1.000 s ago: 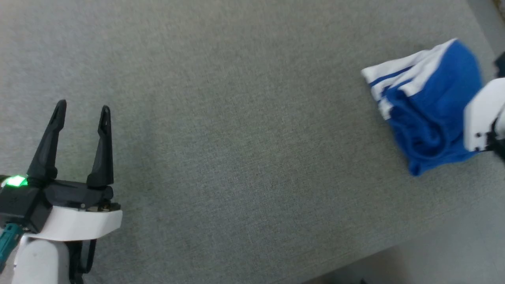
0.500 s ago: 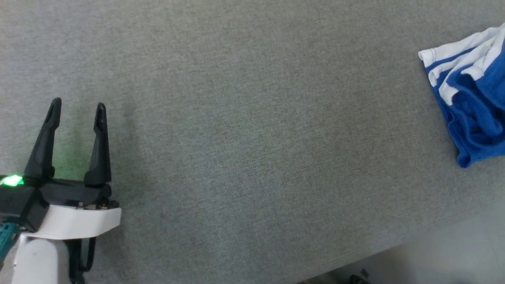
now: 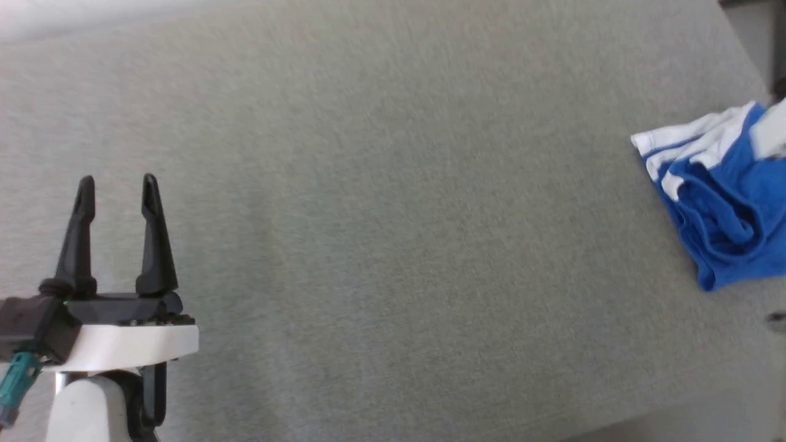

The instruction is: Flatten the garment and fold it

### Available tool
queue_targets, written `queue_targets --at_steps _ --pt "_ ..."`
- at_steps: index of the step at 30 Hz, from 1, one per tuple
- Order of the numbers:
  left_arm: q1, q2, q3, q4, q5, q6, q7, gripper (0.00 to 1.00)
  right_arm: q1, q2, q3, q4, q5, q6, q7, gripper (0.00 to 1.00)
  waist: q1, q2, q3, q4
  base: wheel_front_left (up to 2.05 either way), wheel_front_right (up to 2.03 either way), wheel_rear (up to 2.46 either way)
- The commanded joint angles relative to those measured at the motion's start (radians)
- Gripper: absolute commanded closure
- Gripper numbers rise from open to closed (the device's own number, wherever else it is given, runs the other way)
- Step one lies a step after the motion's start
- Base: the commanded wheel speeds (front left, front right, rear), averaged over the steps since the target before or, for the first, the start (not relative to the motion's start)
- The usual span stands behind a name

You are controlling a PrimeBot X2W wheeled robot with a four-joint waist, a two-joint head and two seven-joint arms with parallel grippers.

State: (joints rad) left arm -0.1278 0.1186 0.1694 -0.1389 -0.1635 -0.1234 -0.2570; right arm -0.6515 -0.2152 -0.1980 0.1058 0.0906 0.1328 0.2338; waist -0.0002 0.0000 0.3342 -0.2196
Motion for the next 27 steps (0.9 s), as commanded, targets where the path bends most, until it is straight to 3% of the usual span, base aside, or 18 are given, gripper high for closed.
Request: queue_targets --at_steps 1,4,8,17,27 --pt "0.005 -0.005 0.007 0.006 0.009 -0.002 -0.005 0.00 0.024 0.028 -0.002 -0.013 0.004 -0.002 -0.019 0.00 0.0002 0.0000 -0.104 0.078 0.00 0.00 0.00" --pt "0.007 -0.024 0.022 0.020 0.021 0.005 -0.005 0.00 0.082 0.114 -0.013 -0.069 -0.002 -0.002 -0.097 0.00 0.0002 0.0000 -0.155 0.121 0.00 0.00 0.00" --pt "0.007 -0.041 0.042 0.037 0.031 0.018 -0.005 0.00 0.170 0.159 0.034 -0.124 0.016 -0.002 -0.230 0.00 0.0002 0.0000 -0.212 0.177 0.00 0.00 0.00" --pt "0.022 -0.060 0.028 0.128 0.048 0.042 -0.005 0.00 0.381 0.165 0.190 -0.025 0.146 -0.002 -0.464 0.00 0.0002 0.0000 -0.325 0.282 0.00 0.00 0.00" --pt "0.038 -0.066 -0.025 0.241 0.038 0.065 -0.005 0.00 0.506 0.165 0.210 0.027 0.188 -0.002 -0.495 0.00 0.0002 0.0000 -0.361 0.336 0.00 0.00 0.00"
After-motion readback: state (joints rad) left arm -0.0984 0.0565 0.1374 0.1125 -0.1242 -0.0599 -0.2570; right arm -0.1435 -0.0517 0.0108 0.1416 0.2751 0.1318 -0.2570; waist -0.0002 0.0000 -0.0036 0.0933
